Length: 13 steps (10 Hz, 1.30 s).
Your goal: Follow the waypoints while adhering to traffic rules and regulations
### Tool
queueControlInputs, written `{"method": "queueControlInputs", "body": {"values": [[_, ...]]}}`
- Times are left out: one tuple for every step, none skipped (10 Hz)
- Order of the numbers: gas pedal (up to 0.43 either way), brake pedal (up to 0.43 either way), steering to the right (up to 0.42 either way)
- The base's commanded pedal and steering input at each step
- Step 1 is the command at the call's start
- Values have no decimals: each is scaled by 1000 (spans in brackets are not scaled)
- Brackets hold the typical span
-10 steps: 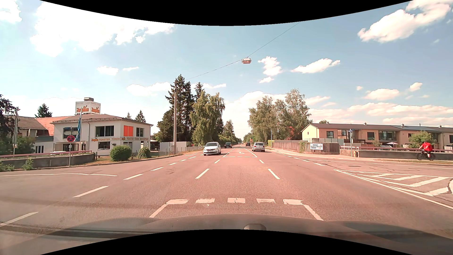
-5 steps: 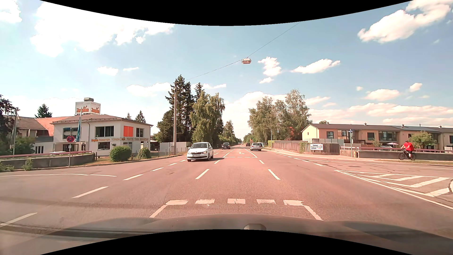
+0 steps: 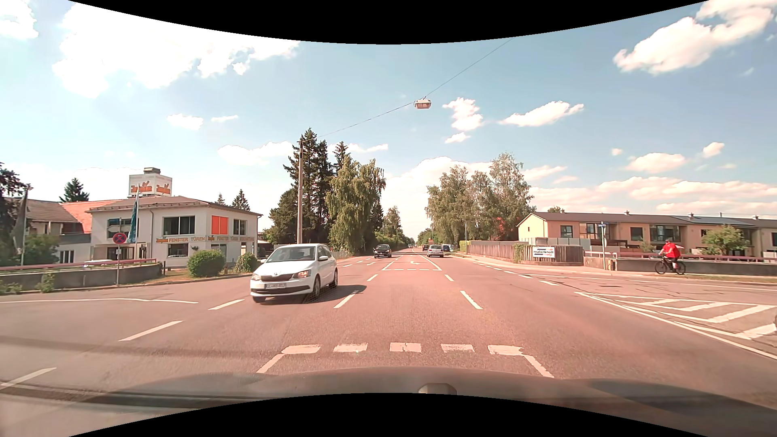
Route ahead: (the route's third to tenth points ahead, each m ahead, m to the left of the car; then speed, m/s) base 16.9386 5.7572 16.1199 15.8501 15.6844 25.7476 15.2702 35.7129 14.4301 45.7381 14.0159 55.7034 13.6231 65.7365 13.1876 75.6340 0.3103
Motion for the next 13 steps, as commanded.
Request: {"method": "queueControlInputs", "body": {"values": [[0, 0, -10], [0, 0, -11], [0, 0, -13], [0, 0, -13], [0, 0, -15], [0, 0, -16], [0, 0, -17], [0, 0, -18], [0, 0, -19], [0, 0, -20], [0, 0, -23], [0, 0, -24], [0, 0, -27]]}}
